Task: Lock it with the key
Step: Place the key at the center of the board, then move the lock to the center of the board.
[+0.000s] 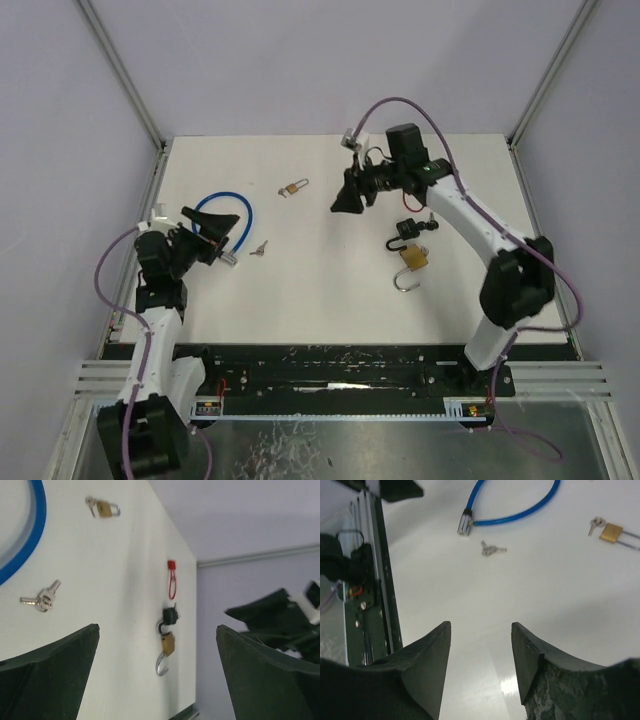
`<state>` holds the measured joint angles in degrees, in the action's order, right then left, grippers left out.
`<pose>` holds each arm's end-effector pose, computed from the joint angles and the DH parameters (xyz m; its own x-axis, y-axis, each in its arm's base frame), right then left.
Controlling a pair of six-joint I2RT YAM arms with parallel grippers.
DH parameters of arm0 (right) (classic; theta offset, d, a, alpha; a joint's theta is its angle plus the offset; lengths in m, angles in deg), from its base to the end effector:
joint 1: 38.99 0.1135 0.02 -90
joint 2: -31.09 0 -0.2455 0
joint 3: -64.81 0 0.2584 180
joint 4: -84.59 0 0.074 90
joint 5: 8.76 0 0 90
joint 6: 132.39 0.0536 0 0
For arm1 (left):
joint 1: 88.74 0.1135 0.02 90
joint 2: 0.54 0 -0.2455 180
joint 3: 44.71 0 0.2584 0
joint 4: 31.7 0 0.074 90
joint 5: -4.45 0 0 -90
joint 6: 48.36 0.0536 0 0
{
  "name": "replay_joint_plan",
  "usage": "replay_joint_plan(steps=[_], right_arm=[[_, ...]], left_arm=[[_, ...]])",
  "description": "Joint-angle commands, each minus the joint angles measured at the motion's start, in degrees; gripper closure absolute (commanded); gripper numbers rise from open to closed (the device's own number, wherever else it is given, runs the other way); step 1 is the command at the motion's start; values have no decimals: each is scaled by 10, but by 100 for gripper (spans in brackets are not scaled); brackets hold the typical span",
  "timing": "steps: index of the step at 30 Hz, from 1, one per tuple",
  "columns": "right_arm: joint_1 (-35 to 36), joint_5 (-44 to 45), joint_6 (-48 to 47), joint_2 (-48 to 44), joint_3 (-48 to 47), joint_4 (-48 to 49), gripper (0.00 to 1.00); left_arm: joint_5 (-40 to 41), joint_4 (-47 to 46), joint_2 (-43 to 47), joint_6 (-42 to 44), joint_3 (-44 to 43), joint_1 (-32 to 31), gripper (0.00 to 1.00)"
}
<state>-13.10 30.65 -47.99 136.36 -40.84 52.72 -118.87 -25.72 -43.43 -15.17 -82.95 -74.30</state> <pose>0.3734 0.2273 0.2956 -0.3828 -0.2547 -0.8880 -0.9116 0.2599 0.3184 0.2150 0.0250 0.2377 -0.3609 -0.8150 -0.4532 0.0226 0.4782 -0.8780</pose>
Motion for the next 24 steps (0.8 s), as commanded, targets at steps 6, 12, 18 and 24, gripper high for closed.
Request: replay_joint_plan(steps=[6,12,18,24], right_arm=[[-56,58,-224,-224,202,-183,38],[-177,-19,-177,-272,254,-159,38],[-217,-30,-160,-293,277,-142,38],[-250,-34,-141,-323,303,-124,38]], left_arm=[[279,194,-193,235,-240,-300,0],[471,317,-371,410,-417,-390,0],[453,329,-511,515,-550,-370,0],[374,350,-639,579,-660,-346,4]])
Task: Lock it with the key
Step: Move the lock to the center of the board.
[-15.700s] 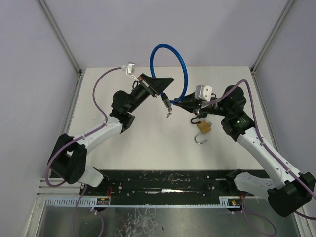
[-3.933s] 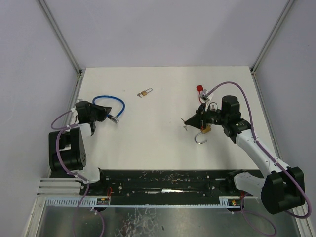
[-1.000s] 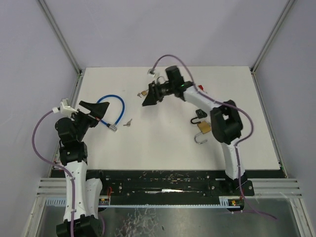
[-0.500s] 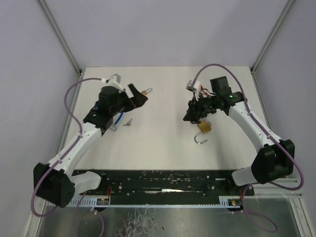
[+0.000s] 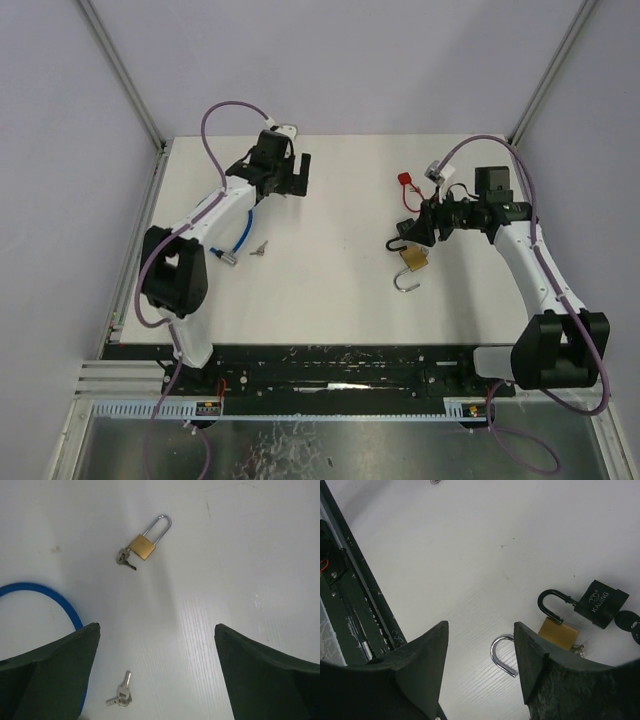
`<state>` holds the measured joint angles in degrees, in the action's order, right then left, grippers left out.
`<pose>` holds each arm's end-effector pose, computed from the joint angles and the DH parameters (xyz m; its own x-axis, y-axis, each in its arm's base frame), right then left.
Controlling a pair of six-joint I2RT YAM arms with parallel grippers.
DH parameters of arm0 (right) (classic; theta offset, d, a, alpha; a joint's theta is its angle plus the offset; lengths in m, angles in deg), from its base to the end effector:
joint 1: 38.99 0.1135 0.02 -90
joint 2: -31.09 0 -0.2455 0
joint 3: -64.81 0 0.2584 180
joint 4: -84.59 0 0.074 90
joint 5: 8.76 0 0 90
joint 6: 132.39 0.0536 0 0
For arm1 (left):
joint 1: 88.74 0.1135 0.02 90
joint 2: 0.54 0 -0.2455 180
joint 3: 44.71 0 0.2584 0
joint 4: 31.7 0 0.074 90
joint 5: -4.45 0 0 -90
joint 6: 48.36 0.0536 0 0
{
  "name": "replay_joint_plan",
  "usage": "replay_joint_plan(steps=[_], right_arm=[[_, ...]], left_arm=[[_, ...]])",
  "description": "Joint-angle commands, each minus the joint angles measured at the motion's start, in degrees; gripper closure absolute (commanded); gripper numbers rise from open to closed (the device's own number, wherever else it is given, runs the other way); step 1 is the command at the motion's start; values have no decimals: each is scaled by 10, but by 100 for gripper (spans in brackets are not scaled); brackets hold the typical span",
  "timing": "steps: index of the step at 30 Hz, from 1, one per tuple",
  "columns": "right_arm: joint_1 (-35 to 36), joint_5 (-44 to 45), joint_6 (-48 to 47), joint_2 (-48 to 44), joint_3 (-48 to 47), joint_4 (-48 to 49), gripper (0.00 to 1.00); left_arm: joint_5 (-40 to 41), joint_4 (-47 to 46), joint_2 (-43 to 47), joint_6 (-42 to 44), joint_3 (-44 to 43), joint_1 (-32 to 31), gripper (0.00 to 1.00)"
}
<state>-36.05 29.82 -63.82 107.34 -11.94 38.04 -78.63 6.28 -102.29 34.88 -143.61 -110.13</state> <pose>0.2921 0.0570 0.2769 -0.4596 -0.2517 -0.8517 -0.7968 0.5403 0.2703 0.3975 -0.1487 0.2578 -0.6372 0.1241 -0.7607 0.2036 0.9790 -0.0108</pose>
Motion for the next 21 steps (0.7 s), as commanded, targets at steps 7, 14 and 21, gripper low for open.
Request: replay_joint_plan(steps=[7,14,21], right_arm=[[-57,-39,33,-64,55,42,39],[-62,-59,58,-44,58,62,39],[-62,-62,67,-5,42,60,40]], left_arm=[[-54,84,-188,149,-186,29,6],[-116,154,-311,167,-332,55,19],[-119,153,-370,160,-390,82,22]])
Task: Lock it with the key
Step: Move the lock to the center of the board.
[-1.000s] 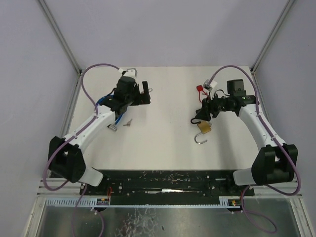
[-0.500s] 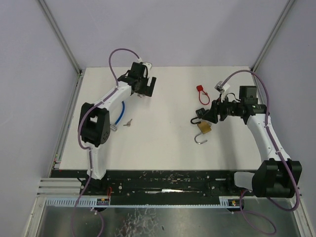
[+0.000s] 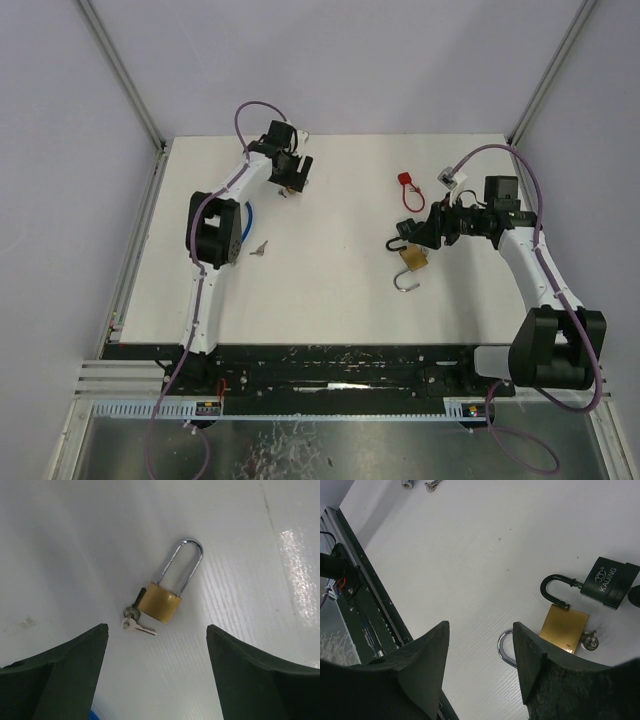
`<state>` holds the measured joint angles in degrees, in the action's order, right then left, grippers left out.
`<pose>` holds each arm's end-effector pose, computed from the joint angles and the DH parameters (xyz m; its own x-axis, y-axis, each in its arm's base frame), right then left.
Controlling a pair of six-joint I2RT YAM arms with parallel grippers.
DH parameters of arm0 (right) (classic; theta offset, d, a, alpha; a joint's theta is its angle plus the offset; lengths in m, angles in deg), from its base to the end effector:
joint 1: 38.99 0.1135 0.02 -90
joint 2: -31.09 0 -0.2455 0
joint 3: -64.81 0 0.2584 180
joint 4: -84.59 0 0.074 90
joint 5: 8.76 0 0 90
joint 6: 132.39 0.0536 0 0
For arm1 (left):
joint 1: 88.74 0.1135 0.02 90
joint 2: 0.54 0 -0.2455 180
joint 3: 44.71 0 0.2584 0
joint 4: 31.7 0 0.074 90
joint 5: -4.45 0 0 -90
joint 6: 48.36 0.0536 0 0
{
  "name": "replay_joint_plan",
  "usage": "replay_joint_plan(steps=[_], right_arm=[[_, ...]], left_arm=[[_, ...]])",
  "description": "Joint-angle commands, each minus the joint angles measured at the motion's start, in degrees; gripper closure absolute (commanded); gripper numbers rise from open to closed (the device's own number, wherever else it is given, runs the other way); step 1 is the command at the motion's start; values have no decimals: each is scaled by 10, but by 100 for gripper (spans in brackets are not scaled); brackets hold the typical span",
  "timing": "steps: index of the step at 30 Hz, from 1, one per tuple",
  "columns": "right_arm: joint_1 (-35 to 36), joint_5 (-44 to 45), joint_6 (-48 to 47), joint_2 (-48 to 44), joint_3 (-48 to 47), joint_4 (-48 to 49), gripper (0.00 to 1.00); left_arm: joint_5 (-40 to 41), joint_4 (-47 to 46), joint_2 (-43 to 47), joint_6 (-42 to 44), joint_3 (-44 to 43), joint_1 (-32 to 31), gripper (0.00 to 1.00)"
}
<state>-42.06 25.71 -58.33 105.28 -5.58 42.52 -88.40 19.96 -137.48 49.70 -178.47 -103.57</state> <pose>0.2856 0.0289 0.2577 -0.5401 -0.1267 -0.8320 -0.7189 0.5835 0.3778 0.5125 -0.1384 0.1625 -0.7428 0.3415 -0.5759 0.3913 0.9194 0.0405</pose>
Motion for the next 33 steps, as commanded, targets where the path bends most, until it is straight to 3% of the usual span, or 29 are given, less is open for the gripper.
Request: replay_joint_plan(steps=[1,11,17,33], right_arm=[[-2,-19,11,19,-23,14,40],[-2,-6,1,51,-41,-5,41],[-2,-3,1,59,-42,-5,41],[-2,-4,1,65,-41,-2,41]], left_arm=[[-34,13,-23,12,-47,20,23],[-120,0,-54,28,-59,32,27],[-117,-6,-71,27,-69,32,39],[-84,-20,-78,14,-61,21,55]])
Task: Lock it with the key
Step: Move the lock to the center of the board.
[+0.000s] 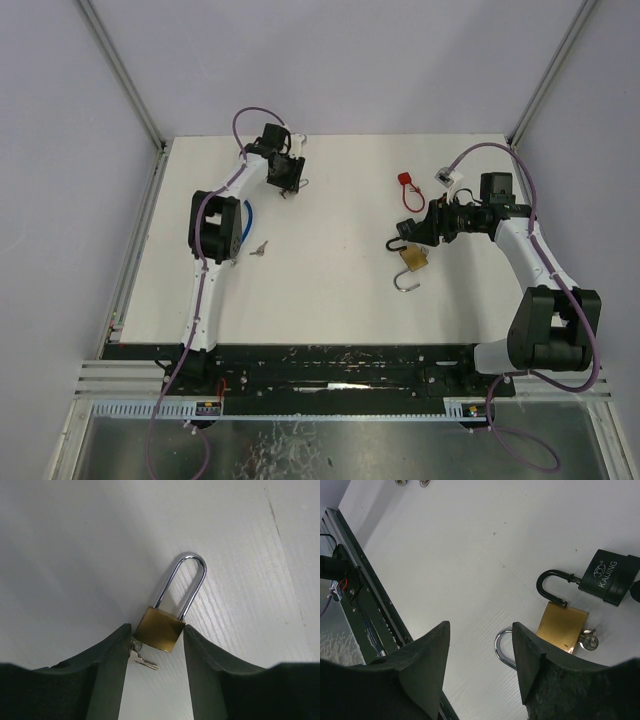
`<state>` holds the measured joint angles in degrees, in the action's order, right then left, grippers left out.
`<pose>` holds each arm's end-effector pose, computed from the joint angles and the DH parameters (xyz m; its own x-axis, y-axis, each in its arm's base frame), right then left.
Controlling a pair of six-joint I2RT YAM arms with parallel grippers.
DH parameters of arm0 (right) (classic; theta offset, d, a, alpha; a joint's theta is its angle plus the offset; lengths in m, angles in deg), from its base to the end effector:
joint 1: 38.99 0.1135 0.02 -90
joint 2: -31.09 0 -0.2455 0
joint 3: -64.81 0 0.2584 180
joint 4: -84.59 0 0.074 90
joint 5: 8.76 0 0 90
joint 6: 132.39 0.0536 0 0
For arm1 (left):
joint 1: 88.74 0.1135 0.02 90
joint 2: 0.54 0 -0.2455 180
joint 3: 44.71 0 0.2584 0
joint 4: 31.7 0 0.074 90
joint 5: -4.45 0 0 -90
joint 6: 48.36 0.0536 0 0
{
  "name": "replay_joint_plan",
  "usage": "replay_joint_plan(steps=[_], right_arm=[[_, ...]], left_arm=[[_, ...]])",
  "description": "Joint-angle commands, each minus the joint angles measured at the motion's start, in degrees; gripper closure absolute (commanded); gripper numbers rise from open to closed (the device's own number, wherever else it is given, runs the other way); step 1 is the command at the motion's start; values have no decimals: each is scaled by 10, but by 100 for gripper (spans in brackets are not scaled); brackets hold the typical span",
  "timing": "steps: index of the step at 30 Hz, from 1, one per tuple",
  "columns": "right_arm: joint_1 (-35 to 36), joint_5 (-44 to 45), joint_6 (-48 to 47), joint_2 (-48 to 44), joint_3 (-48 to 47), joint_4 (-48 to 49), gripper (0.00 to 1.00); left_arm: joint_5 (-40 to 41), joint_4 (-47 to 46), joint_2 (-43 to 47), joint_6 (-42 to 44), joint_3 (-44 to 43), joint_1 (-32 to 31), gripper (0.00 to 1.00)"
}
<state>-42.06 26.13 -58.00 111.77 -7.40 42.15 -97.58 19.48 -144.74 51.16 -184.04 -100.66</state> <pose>0.3037 0.0277 0.2365 -0.6157 -0.1211 -0.7786 -0.6765 0.5880 0.4435 0.5331 -0.1239 0.1303 -0.7482 0.3233 -0.5794 0.4458 0.8917 -0.0781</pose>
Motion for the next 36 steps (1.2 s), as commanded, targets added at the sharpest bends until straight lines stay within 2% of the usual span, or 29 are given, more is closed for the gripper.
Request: replay_joint_plan(steps=[1,4,9,12,17,29,33,36], right_arm=[[-2,-8,-2,0,-23,2,41],[-2,-9,-1,-2,-23,4,41],[-2,-11,2,-6,-19,7,41],[-2,-14,3,-10,-18,8,41],[-2,-21,10,-16,-14,15,41],[-1,-46,42,-33,9,51,42],[-1,-54,57,-38,19,66,42],[-1,-60,70,-42,30,81,42]], left_arm=[[8,-15,-3,1,-2,-9,57],[15,-15,2,1,3,-13,66],[23,-15,11,-1,11,-21,74],[29,-15,22,-14,15,-25,87],[24,-28,69,-56,46,-32,99],[-48,-126,238,-185,283,-57,100],[-44,-162,292,-236,367,-74,100],[7,-182,334,-275,437,-90,100]])
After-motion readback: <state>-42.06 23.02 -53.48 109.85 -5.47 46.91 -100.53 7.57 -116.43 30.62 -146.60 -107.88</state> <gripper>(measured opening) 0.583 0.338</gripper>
